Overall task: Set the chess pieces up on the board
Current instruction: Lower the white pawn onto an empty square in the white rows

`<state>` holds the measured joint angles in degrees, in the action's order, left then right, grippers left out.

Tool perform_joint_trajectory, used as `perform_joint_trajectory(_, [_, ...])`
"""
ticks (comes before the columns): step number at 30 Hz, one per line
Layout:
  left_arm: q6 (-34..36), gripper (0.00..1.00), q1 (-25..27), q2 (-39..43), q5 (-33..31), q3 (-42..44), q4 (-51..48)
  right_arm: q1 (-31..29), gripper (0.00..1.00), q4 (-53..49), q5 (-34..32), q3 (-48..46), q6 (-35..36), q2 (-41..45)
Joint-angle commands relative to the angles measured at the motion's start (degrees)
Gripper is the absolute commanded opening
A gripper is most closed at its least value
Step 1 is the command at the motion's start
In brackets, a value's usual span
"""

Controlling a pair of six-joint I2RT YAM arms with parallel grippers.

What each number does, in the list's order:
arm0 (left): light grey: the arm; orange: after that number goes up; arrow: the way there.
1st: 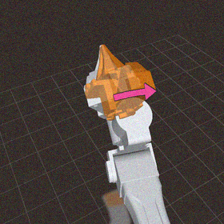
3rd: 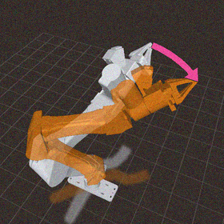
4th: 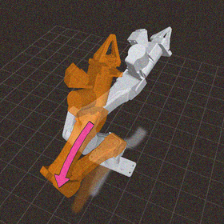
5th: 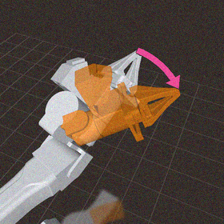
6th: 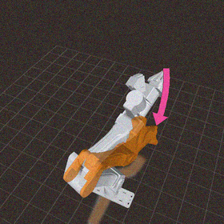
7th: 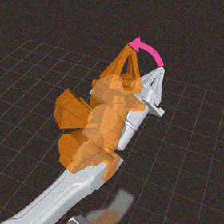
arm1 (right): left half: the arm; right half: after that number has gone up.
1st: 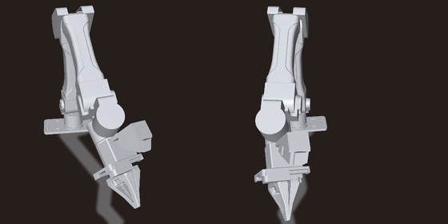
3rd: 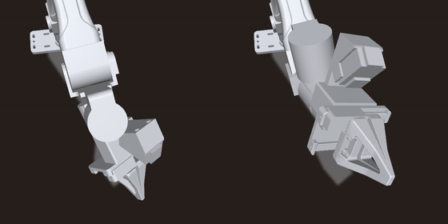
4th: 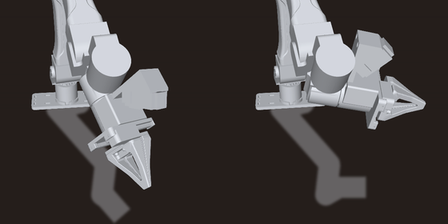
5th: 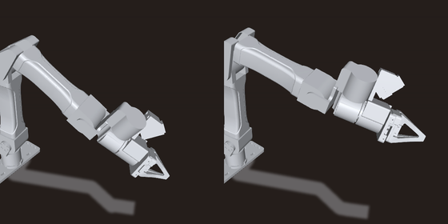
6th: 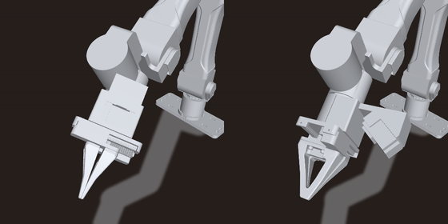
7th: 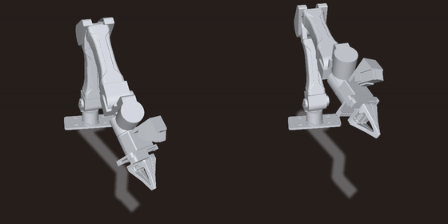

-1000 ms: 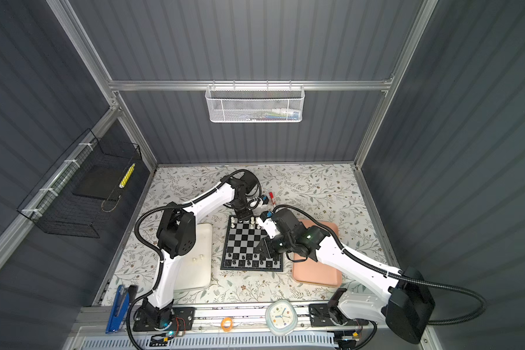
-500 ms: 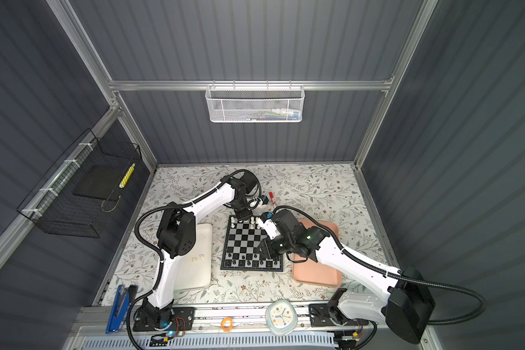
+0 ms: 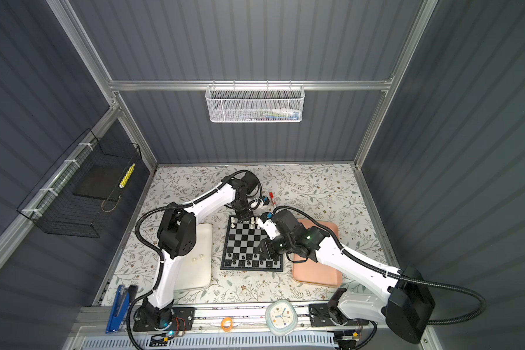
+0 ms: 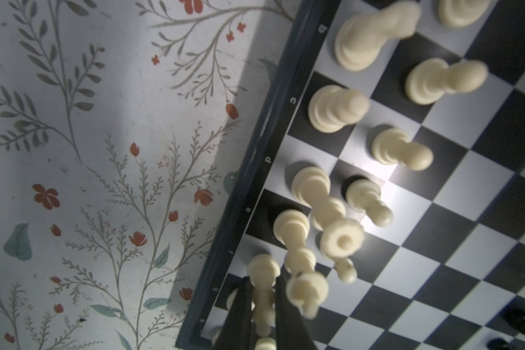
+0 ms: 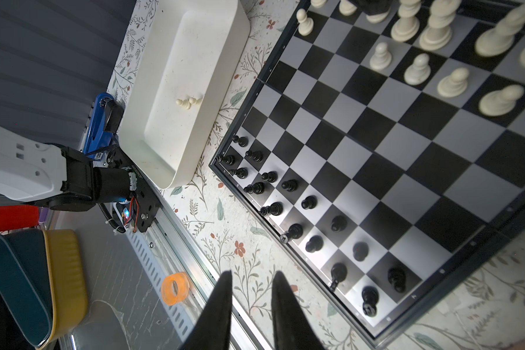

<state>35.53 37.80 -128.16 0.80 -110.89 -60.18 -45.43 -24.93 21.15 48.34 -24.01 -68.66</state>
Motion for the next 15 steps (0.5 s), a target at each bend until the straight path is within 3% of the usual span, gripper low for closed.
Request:
perform_joint_trajectory(1, [1.5, 0.14, 0.3, -1.0, -0.5, 0.5, -0.7, -0.2, 0.26, -0.2, -0.4, -0.5, -0.2, 0.3])
perform_joint_trajectory(15, [1.6, 0.17, 0.3, -0.5, -1.1, 1.8, -0.6, -0.2, 0.26, 0.0, -0.4, -0.7, -0.2, 0.2])
